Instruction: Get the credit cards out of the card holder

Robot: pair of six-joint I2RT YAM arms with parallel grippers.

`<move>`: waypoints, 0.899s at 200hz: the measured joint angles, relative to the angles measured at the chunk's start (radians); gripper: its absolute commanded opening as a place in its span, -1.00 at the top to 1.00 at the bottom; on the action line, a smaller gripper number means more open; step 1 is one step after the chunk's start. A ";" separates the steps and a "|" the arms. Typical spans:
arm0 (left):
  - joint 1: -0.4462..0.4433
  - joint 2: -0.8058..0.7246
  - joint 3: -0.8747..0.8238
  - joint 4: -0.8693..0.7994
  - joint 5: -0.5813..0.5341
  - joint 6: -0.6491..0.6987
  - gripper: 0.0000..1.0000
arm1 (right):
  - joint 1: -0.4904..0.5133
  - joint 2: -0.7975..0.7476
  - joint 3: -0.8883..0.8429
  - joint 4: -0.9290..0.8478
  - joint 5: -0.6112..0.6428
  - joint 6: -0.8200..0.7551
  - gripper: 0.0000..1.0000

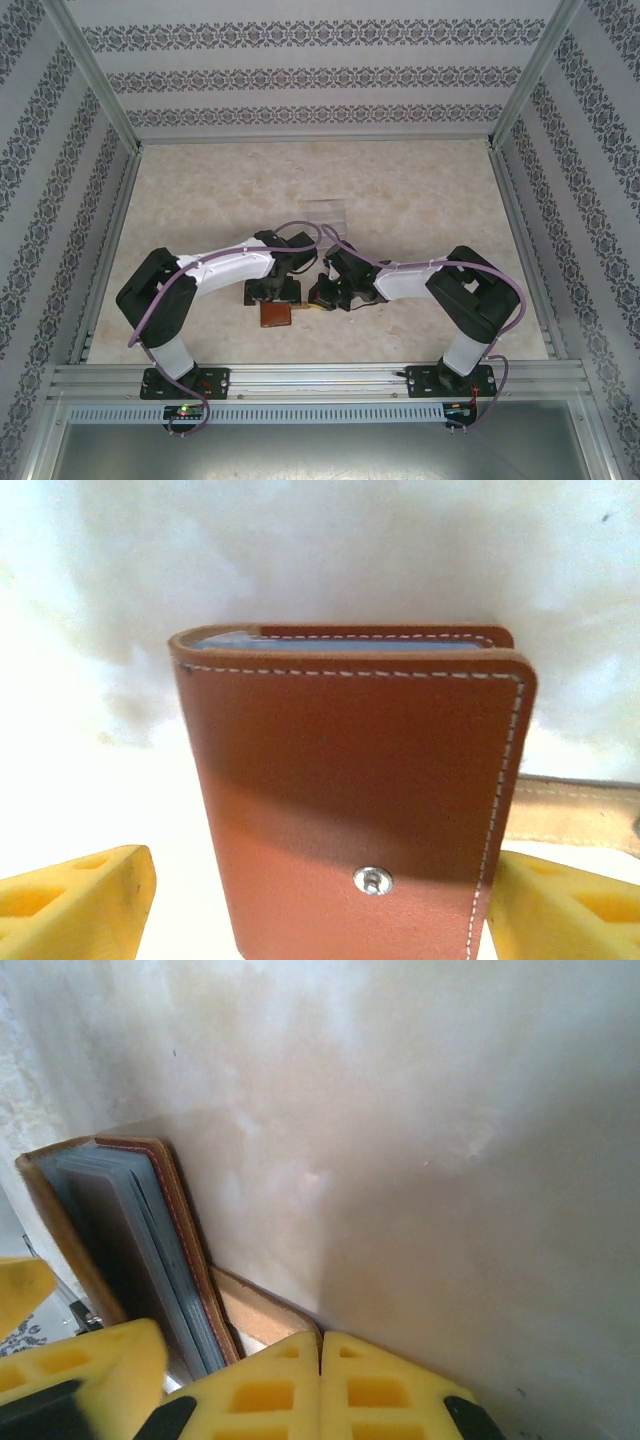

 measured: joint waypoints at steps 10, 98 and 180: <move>0.000 -0.016 0.006 -0.011 -0.014 0.000 -0.68 | 0.000 0.000 0.000 -0.001 0.000 0.000 0.91; 0.002 -0.117 0.009 -0.064 -0.080 -0.013 -0.26 | 0.000 -0.010 -0.002 -0.016 0.013 0.000 0.90; 0.087 -0.193 -0.119 -0.011 -0.034 0.010 0.32 | -0.018 -0.037 -0.002 -0.073 0.047 0.000 0.90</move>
